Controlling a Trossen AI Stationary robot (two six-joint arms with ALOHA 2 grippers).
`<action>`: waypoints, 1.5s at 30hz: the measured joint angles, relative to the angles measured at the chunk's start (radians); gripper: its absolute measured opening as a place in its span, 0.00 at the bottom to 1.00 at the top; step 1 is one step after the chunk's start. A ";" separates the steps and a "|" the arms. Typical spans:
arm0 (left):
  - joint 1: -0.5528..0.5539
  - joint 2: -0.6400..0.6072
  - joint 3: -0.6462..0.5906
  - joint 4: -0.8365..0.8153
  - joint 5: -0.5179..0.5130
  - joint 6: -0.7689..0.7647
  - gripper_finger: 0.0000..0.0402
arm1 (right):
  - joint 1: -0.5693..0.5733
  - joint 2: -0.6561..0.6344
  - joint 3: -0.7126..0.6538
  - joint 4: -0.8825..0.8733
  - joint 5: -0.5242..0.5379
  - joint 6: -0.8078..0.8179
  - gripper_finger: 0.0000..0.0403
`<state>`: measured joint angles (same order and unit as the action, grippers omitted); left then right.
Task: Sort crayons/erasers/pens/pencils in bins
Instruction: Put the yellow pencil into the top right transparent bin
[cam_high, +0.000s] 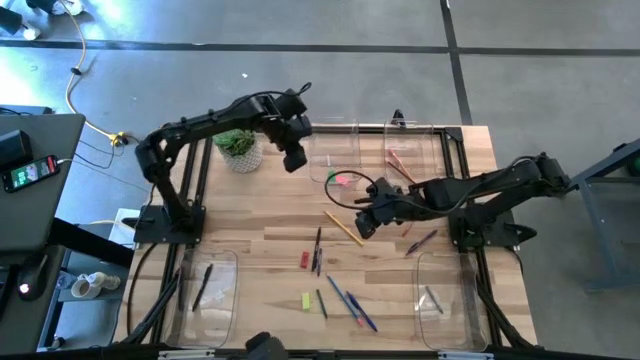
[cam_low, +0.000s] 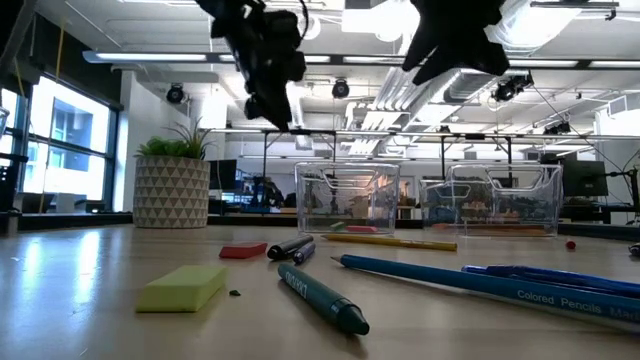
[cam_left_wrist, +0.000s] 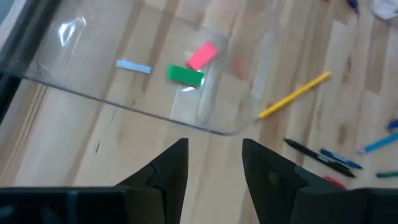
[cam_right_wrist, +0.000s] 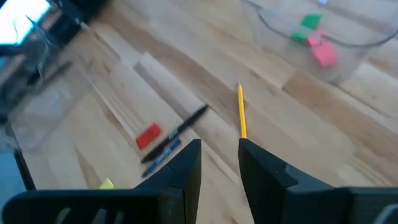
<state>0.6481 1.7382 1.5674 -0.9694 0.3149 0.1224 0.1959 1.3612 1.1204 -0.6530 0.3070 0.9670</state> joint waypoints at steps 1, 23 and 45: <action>-0.007 -0.019 -0.016 0.008 0.000 -0.013 0.34 | 0.000 0.004 0.000 -0.006 -0.007 -0.002 0.24; -0.220 -0.519 -0.523 0.186 -0.177 -0.446 0.33 | -0.013 0.302 0.104 -0.154 -0.213 -0.122 0.25; -0.407 -0.554 -0.523 0.181 -0.279 -0.617 0.33 | -0.052 0.475 0.104 -0.075 -0.267 -0.112 0.25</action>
<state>0.2415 1.1847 1.0439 -0.7887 0.0360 -0.4950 0.1440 1.8361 1.2243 -0.7283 0.0401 0.8555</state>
